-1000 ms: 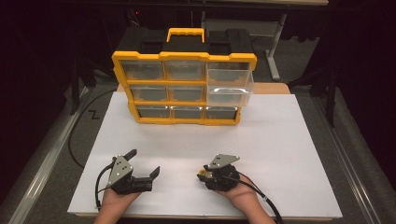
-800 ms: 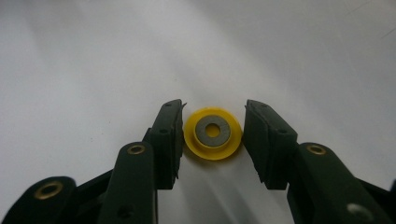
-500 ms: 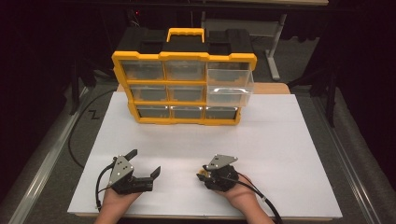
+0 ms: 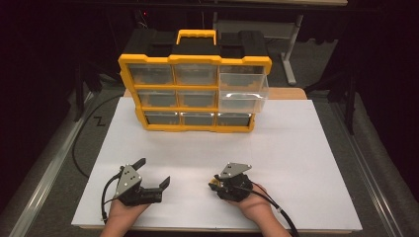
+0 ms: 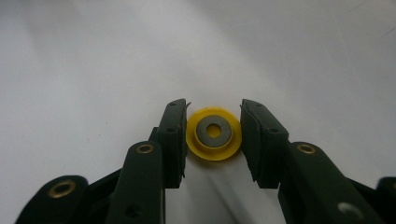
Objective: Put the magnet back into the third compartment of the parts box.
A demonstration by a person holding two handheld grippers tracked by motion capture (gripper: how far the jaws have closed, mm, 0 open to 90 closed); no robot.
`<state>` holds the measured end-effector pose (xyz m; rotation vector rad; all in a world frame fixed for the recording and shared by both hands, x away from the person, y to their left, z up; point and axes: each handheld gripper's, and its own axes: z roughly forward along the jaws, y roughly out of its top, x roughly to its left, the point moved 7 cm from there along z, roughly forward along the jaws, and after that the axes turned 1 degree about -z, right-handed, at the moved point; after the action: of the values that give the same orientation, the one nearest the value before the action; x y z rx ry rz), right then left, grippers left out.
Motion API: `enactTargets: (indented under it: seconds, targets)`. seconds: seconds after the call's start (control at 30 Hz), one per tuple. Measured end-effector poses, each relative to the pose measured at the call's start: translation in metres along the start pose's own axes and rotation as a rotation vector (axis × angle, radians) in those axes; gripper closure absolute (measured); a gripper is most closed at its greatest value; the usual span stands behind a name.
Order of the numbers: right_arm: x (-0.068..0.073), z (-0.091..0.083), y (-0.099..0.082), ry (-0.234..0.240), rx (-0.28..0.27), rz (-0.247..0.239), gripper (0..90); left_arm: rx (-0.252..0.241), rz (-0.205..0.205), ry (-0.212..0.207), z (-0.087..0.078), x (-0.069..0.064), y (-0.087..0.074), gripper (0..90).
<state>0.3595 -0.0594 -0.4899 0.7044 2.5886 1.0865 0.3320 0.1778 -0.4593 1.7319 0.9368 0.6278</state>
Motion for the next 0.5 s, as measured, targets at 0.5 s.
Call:
enactTargets:
  seconds: [0.5]
  targets:
    - [-0.0016,-0.0019,0.0005,-0.001,-0.005,-0.011,65.3,0.003,-0.001,-0.009,-0.0004,-0.0018,-0.0003,0.1]
